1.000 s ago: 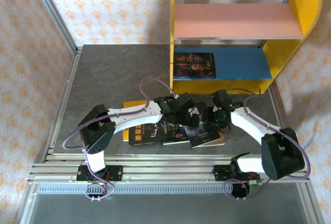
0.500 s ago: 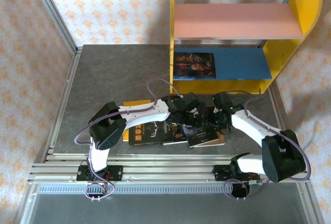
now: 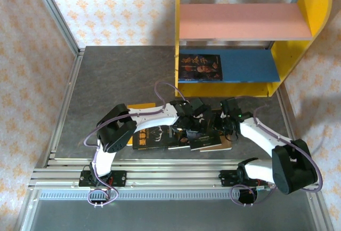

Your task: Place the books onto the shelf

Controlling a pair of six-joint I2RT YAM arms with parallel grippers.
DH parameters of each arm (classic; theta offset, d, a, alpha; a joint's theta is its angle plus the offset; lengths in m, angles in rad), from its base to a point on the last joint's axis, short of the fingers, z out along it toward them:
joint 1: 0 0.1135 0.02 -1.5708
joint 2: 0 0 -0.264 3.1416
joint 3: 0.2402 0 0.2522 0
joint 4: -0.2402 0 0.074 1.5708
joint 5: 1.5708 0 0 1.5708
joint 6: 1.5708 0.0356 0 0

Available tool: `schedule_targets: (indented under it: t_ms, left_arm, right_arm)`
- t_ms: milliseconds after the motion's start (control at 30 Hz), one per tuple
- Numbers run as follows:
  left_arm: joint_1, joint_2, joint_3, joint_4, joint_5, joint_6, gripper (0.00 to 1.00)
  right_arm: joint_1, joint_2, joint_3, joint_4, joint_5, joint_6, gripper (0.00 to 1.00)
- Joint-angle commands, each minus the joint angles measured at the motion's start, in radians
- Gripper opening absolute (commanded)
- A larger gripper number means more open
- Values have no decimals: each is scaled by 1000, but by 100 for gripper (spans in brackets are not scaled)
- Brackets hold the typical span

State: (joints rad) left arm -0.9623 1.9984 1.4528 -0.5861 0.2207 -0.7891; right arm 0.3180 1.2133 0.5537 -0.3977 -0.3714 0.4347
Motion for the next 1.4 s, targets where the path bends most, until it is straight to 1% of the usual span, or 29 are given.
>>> schedule_targets:
  t_ms: [0,133,300,433,567,700,867,1033,1200,1233,1333,1367]
  left_arm:
    - [1,32,25,-4,-3,-16,99]
    - [0,14,36,75,56,2,99]
    - [0,-70,3,202,100,10,99]
    - [-1,-160,-57,298,112,-8,99]
    - [0,-214,-115,378,122,-30,98]
    - [0,-218,-126,380,116,-33,94]
    - [0,-197,-131,387,127,-42,85]
    - [0,-180,-123,362,111,-25,72]
    - [0,-168,-115,338,99,-12,64]
    - [0,-167,-112,326,91,-9,63]
    - [0,-166,-100,288,59,7,57]
    - [-1,-166,-97,278,51,12,56]
  right_arm:
    - [7,-6,-47,-43,-36,28,34]
    - [9,-5,-55,-17,-77,42,33]
    - [7,-17,-54,-8,-99,40,33]
    - [8,-23,-48,-20,-99,30,33]
    - [8,-23,-47,-20,-102,25,33]
    - [9,-15,-49,-15,-101,26,33]
    - [7,-17,-45,-11,-106,27,33]
    - [8,-21,-38,-12,-110,26,33]
    - [7,-23,-32,-13,-116,25,34]
    - [8,-23,-32,-14,-114,25,35]
    - [8,-23,-32,-23,-96,24,42]
    - [9,-52,-32,-28,-89,25,44]
